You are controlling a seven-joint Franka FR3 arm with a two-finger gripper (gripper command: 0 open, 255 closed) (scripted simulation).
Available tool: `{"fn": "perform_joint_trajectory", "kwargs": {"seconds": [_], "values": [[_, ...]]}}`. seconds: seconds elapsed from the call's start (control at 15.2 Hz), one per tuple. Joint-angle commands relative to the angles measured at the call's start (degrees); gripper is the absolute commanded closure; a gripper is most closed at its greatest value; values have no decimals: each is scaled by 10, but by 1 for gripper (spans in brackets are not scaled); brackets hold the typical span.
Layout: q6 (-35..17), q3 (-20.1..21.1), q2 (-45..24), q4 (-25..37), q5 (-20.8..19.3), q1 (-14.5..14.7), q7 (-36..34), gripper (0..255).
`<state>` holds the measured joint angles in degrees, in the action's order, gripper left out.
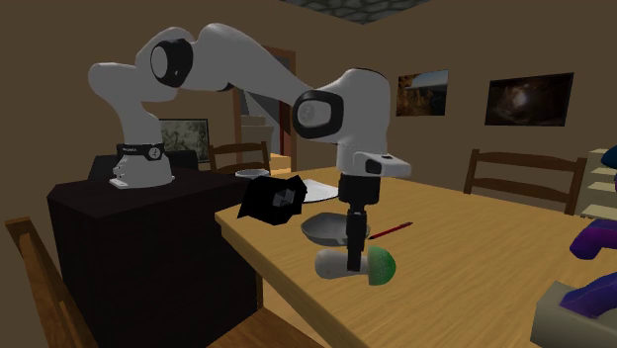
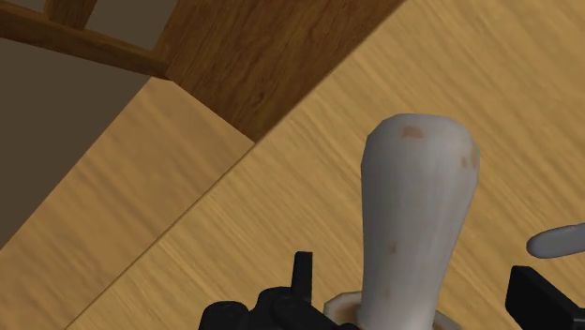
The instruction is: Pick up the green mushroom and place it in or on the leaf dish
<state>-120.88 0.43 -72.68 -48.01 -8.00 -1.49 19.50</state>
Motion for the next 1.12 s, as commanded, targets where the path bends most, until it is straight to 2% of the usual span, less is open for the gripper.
{"fn": "perform_joint_trajectory", "kwargs": {"seconds": [0.0,0.4,0.46,1.06], "values": [[-4,0,-5,1,0,0,0,0],[-4,0,-5,1,0,0,0,0],[-4,0,-5,1,0,0,0,255],[-4,0,-5,1,0,0,0,255]]}}
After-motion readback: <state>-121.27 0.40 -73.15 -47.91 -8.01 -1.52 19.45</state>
